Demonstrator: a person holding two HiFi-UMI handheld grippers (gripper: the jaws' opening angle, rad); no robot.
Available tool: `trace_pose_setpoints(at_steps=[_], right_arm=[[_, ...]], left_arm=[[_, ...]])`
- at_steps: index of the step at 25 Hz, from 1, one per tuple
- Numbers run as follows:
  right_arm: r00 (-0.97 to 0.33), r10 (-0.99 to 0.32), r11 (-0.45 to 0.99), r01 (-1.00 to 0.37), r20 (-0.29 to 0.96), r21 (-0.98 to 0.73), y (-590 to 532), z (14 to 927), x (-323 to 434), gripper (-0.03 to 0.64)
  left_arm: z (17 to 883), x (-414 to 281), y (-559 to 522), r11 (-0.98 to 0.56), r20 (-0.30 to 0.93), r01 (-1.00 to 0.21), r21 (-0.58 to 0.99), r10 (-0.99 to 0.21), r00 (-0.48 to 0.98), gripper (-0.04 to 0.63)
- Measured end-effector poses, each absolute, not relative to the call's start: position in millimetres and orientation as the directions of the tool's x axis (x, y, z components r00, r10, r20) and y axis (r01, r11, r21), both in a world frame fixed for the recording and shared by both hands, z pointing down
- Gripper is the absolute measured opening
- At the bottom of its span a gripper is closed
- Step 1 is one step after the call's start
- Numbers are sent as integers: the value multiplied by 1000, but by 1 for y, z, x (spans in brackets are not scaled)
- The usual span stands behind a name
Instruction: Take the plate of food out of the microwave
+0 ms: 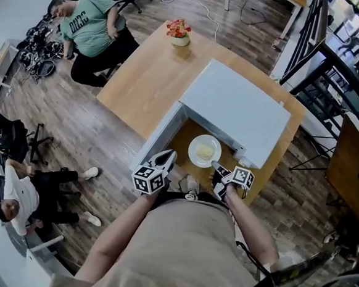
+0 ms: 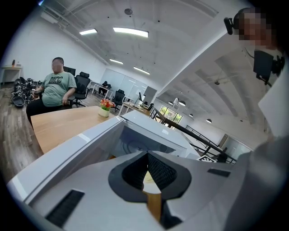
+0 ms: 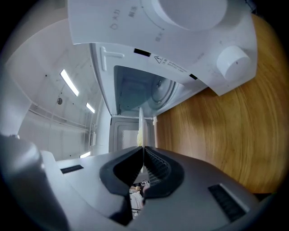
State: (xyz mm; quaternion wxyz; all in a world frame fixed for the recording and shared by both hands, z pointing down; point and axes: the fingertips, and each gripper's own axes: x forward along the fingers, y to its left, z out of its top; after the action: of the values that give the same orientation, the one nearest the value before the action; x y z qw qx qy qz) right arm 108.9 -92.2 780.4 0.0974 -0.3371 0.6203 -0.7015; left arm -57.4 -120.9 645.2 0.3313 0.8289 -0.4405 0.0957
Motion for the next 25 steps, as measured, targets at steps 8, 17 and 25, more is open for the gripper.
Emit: trace_pose_setpoints(at_steps=[8, 17, 25], right_arm=[[-742, -523, -259, -330, 419, -908, -90, 827, 111, 12], [-717, -512, -337, -339, 473, -878, -92, 867, 107, 13], [-700, -509, -381, -338, 500, -861, -95, 890, 104, 14]], left_arm=[[651, -63, -118, -381, 471, -806, 453, -665, 579, 3], [654, -67, -111, -378, 493, -813, 442, -655, 572, 3], [654, -66, -111, -383, 500, -815, 435, -650, 572, 3]])
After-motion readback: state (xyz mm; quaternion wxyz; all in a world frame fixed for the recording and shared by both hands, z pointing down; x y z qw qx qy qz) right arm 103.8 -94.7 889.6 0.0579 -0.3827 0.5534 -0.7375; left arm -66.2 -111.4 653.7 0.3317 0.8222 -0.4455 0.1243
